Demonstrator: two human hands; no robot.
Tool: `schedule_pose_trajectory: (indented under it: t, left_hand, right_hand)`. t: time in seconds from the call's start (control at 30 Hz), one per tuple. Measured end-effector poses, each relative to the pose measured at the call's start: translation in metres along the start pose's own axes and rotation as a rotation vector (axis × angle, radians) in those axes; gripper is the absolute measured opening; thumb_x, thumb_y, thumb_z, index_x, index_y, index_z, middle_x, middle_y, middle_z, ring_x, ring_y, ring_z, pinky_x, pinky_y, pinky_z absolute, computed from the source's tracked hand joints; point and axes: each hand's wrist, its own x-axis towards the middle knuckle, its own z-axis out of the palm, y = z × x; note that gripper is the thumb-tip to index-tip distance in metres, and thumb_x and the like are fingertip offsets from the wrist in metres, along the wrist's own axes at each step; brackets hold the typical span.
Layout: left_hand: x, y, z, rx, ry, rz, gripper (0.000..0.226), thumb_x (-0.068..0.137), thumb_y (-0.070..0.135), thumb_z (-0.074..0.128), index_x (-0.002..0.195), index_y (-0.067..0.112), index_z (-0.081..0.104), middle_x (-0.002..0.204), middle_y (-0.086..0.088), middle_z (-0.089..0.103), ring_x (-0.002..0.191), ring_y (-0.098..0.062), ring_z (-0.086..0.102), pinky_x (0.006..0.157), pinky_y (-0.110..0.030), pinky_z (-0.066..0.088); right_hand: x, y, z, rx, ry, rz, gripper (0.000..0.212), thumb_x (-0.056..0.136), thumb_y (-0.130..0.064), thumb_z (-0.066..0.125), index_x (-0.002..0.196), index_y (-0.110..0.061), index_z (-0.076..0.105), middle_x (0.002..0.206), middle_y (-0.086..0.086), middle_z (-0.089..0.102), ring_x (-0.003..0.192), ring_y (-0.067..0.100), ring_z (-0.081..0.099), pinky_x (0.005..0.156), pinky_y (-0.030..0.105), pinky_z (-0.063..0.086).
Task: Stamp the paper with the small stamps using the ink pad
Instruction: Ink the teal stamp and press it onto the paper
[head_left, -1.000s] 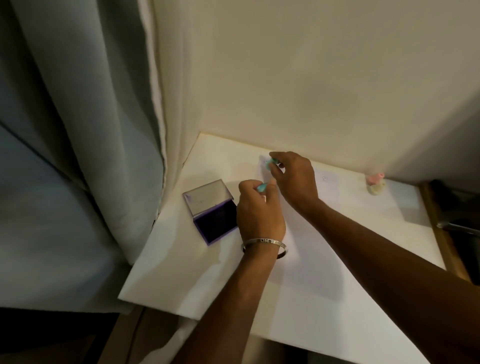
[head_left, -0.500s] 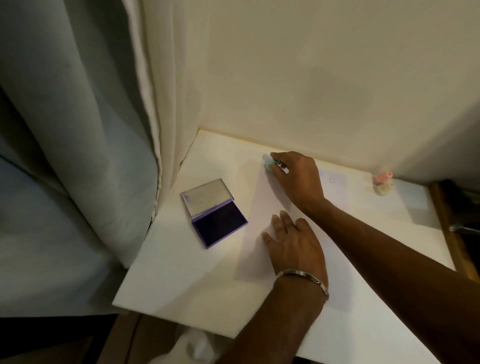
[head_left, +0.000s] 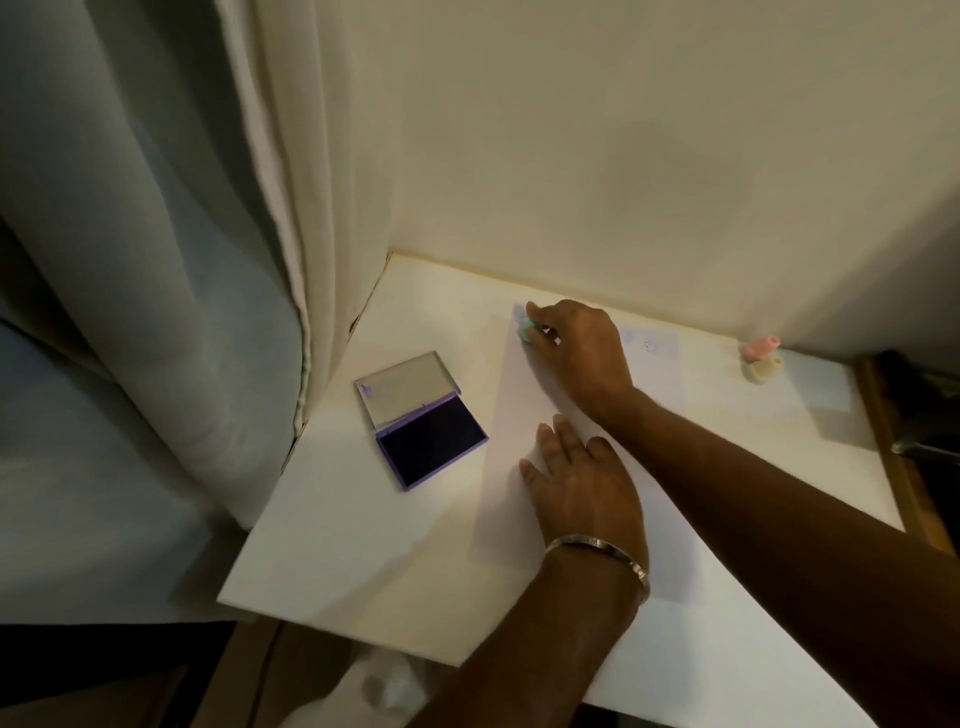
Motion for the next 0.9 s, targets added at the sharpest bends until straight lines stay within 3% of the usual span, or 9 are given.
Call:
schedule_pose_trajectory:
  t: [0.07, 0.17, 0.33, 0.43, 0.53, 0.63, 0.9]
  left_hand:
    - [0.000, 0.000, 0.001, 0.005, -0.002, -0.003, 0.079, 0.093, 0.043, 0.051, 0.149, 0.007, 0.008, 0.159, -0.020, -0.004, 0.147, -0.039, -0.002, 0.115, -0.058, 0.014]
    - [0.001, 0.002, 0.000, 0.031, -0.009, -0.026, 0.078, 0.092, 0.042, 0.053, 0.149, 0.008, 0.011, 0.159, -0.020, -0.003, 0.147, -0.039, -0.001, 0.114, -0.058, 0.015]
    - [-0.001, 0.007, -0.004, -0.016, 0.101, -0.041, 0.075, 0.091, 0.040, 0.056, 0.147, 0.007, 0.019, 0.159, -0.019, 0.011, 0.147, -0.036, 0.009, 0.115, -0.053, 0.019]
    - [-0.002, 0.004, -0.012, -0.155, 0.288, -0.025, 0.057, 0.090, 0.040, 0.058, 0.136, 0.011, 0.041, 0.145, -0.014, 0.044, 0.135, -0.031, 0.041, 0.109, -0.041, 0.035]
    - [-0.001, -0.008, -0.026, -0.416, 0.389, -0.032, 0.034, 0.086, 0.032, 0.067, 0.114, 0.016, 0.057, 0.113, -0.007, 0.067, 0.104, -0.025, 0.065, 0.085, -0.034, 0.053]
    - [0.005, -0.025, -0.036, -0.567, 0.406, -0.063, 0.030, 0.082, 0.025, 0.072, 0.109, 0.015, 0.062, 0.109, -0.006, 0.069, 0.100, -0.024, 0.066, 0.083, -0.033, 0.056]
    - [0.008, -0.041, -0.038, -0.662, 0.466, -0.093, 0.036, 0.077, 0.019, 0.077, 0.110, 0.013, 0.066, 0.111, -0.007, 0.071, 0.099, -0.024, 0.067, 0.086, -0.032, 0.056]
  right_hand:
    - [-0.001, -0.002, -0.001, 0.025, -0.005, 0.025, 0.027, 0.096, -0.023, 0.062, 0.118, -0.009, 0.070, 0.104, 0.012, 0.074, 0.089, 0.025, 0.067, 0.082, 0.038, 0.053]
    - [-0.006, -0.004, -0.007, 0.117, 0.055, 0.102, 0.030, 0.094, -0.024, 0.065, 0.121, -0.010, 0.069, 0.113, 0.008, 0.073, 0.092, 0.017, 0.067, 0.084, 0.028, 0.053]
    - [-0.020, 0.002, -0.028, 0.165, 0.129, 0.153, 0.030, 0.093, -0.025, 0.067, 0.120, -0.011, 0.069, 0.112, 0.005, 0.073, 0.091, 0.015, 0.067, 0.085, 0.034, 0.058]
    - [-0.037, 0.007, -0.038, 0.163, 0.109, 0.188, 0.031, 0.094, -0.028, 0.066, 0.120, -0.012, 0.069, 0.114, 0.004, 0.072, 0.093, 0.014, 0.066, 0.087, 0.035, 0.057]
    - [-0.052, 0.009, -0.046, 0.182, 0.126, 0.216, 0.029, 0.094, -0.026, 0.066, 0.119, -0.012, 0.070, 0.112, 0.002, 0.073, 0.091, 0.014, 0.066, 0.084, 0.035, 0.057]
    - [-0.066, 0.005, -0.052, 0.208, 0.133, 0.245, 0.029, 0.093, -0.026, 0.067, 0.119, -0.013, 0.070, 0.111, 0.001, 0.073, 0.089, 0.012, 0.066, 0.083, 0.036, 0.057]
    - [-0.096, -0.015, -0.059, 0.231, 0.133, 0.207, 0.029, 0.091, -0.025, 0.069, 0.119, -0.014, 0.070, 0.109, -0.001, 0.074, 0.087, 0.007, 0.065, 0.081, 0.029, 0.057]
